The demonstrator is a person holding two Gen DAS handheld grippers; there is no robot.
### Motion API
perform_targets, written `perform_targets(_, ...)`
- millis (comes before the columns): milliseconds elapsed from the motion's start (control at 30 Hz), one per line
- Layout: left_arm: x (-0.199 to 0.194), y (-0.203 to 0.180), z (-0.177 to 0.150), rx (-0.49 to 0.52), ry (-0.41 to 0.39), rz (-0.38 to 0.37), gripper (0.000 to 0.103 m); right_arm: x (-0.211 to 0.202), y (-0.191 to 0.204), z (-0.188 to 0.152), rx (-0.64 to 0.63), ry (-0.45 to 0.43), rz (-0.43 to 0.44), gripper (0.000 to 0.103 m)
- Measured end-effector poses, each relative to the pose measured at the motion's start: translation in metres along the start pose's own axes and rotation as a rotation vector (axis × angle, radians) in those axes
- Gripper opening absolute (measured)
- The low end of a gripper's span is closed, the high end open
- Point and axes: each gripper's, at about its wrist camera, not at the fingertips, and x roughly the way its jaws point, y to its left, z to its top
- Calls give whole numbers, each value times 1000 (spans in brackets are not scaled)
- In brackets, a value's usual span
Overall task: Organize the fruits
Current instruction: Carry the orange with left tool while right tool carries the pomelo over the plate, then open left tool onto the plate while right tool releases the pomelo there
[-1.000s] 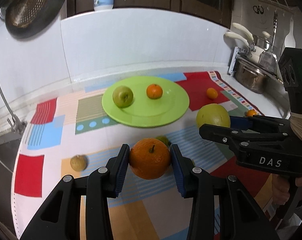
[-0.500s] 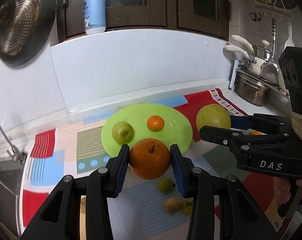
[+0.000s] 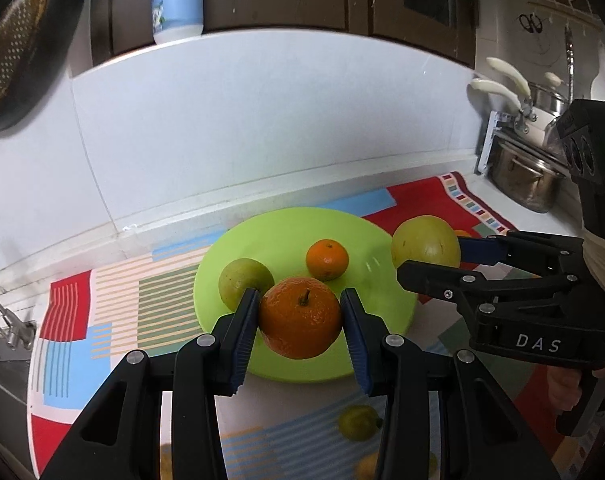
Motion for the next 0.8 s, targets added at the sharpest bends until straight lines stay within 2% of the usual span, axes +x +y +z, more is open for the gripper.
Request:
perform_targets(500,47,7,-6,2,85,-2,41,57,-14,-4,2,94,15,51)
perform_targets(533,48,7,-6,4,87,-3,43,60,-15,-4,3,101,12,51)
perform_targets(633,44,7,-4,10,70,3,58,64,-17,-4,13,112,-4,52)
perform_targets(733,35,8,-1,2,52,14,61,57,-18,-3,31,75,-26,64)
perform_targets(800,27,10,0,-9,45,21,64,48,-17,-1,30,43,-57,66)
